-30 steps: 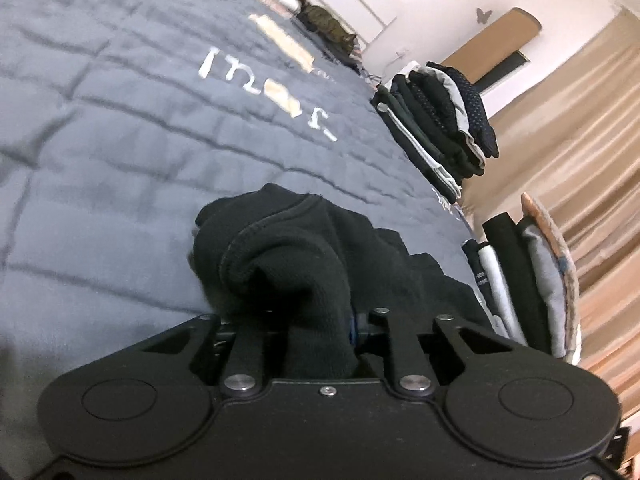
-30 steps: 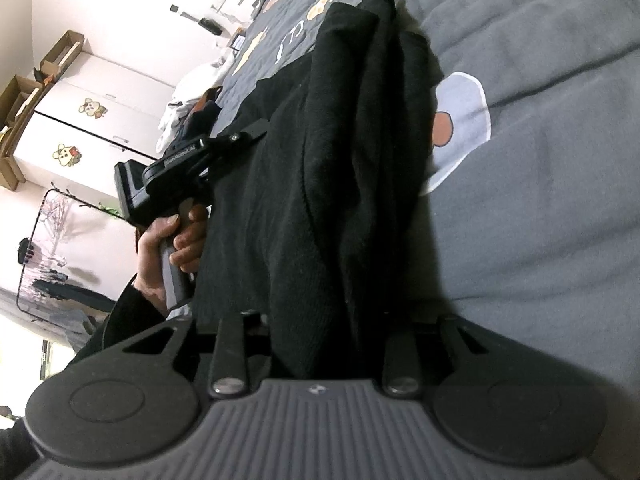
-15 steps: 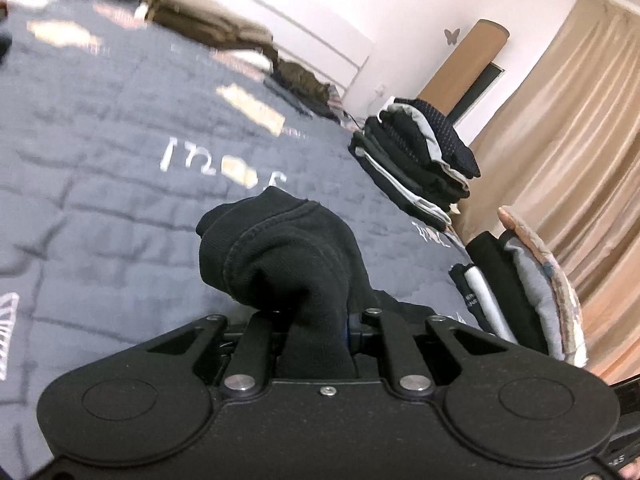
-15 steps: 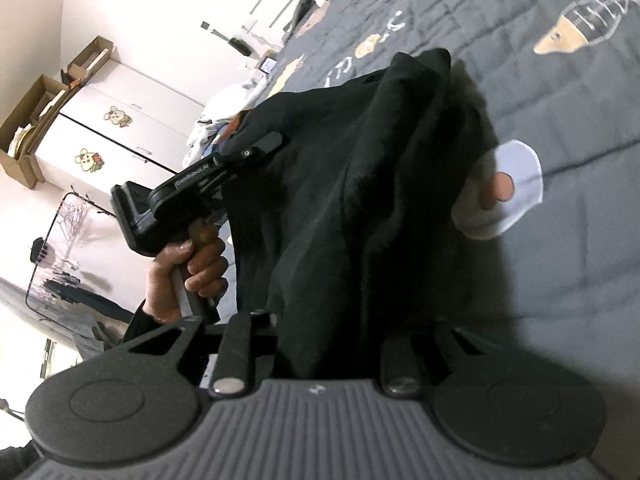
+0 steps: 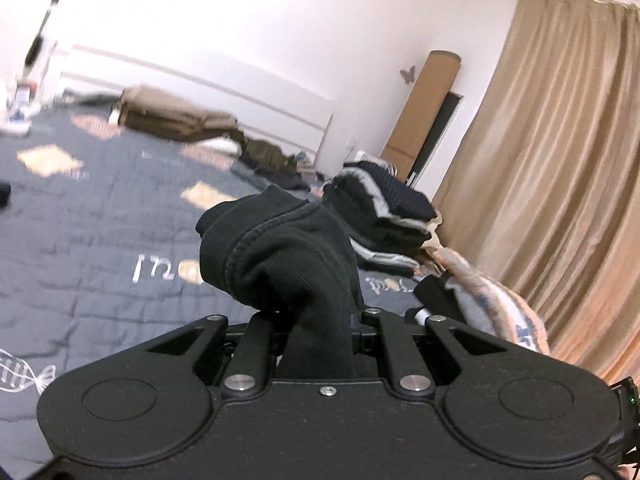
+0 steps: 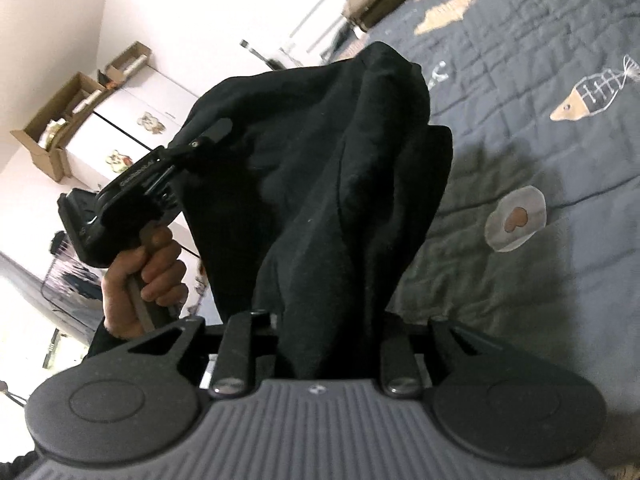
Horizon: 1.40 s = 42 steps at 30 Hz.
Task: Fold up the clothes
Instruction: 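Lift the folded black shirt with both grippers and carry it toward the clothes stack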
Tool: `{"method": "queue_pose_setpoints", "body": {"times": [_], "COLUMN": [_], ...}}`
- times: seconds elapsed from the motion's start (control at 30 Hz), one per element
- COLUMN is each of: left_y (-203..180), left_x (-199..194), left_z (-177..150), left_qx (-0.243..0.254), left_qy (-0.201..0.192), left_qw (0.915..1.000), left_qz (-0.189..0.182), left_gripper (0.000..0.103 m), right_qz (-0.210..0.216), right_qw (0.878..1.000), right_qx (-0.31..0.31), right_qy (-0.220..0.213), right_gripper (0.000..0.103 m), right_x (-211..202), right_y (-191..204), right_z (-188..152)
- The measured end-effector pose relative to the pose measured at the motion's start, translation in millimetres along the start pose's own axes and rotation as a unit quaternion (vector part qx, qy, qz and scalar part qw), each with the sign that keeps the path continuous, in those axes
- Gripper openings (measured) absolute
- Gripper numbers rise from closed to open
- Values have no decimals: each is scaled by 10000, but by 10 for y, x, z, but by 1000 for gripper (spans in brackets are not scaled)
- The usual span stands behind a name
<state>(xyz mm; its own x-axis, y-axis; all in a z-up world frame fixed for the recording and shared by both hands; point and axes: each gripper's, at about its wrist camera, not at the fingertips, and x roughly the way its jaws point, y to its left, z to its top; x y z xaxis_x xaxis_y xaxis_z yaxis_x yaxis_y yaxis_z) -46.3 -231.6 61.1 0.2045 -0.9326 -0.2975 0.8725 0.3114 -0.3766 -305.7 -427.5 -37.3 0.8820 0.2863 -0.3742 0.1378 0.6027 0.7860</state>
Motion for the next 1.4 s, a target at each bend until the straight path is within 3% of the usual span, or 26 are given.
{"method": "queue_pose_setpoints", "body": {"times": [0.27, 0.53, 1.03, 1.4], "left_y": [-787, -1574, -2876, -3751], "left_x": [-421, -487, -153, 261], "left_z": [79, 78, -59, -129], "left_qx": [424, 751, 824, 1056], "left_qy": [-228, -334, -651, -593], "left_qw": [9988, 9963, 9944, 9926], "left_qz": [130, 238, -97, -74], "left_gripper": [12, 12, 12, 12], "right_qz": [262, 426, 87, 108], "right_qw": [9994, 9986, 9970, 9950], "right_qx": [-122, -60, -391, -407], "right_qy": [-172, -303, -663, -901], "right_gripper": [23, 23, 23, 23], "right_x": [-508, -1043, -2381, -3100], "right_y": [229, 129, -103, -545], "right_z": [-171, -253, -101, 69]}}
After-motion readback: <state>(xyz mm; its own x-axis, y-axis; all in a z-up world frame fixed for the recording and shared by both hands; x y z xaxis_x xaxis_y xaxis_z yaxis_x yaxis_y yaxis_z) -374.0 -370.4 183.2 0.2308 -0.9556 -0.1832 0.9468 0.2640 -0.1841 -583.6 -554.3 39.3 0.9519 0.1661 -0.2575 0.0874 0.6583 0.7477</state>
